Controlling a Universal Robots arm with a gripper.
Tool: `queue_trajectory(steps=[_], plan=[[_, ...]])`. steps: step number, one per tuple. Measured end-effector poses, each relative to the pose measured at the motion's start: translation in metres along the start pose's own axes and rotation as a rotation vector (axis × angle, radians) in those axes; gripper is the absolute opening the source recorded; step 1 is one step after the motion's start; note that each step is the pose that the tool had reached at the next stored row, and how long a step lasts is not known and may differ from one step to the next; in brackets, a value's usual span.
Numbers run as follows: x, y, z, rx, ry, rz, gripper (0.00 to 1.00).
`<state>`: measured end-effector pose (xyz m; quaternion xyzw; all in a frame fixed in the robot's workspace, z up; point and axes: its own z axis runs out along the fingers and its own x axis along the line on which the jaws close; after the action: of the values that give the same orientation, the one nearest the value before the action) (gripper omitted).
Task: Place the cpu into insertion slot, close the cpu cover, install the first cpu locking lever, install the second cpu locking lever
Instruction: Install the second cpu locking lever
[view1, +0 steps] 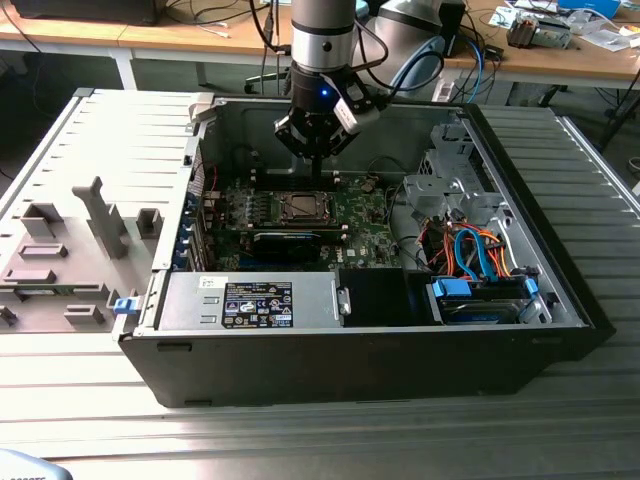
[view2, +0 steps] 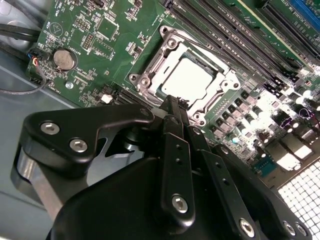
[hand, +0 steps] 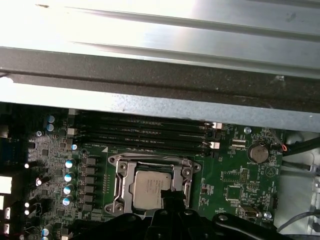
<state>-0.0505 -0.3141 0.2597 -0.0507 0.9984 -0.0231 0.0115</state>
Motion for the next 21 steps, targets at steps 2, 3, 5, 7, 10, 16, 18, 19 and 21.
queue_trajectory(steps=[2,3,5,7,10,16,18,19,21], plan=[[0.0,-0.0006,0.0,0.0001,0.0001,0.0,0.11],[0.0001,-0.0014,0.0,0.0001,0.0001,0.0,0.11],[0.0003,-0.0023,0.0001,-0.0001,0.0001,0.0,0.11],[0.0003,-0.0033,0.0001,0.0,0.0001,0.0,0.11],[0.0005,-0.0046,0.0002,0.0,0.0001,0.0,0.11],[0.0008,-0.0078,0.0003,-0.0001,0.0001,0.0,0.11],[0.0009,-0.0092,0.0004,-0.0003,0.0,0.0,0.11],[0.001,-0.0096,0.0005,-0.0004,-0.0001,0.0,0.11],[0.001,-0.0098,0.0005,-0.0002,0.0001,0.0,0.11]])
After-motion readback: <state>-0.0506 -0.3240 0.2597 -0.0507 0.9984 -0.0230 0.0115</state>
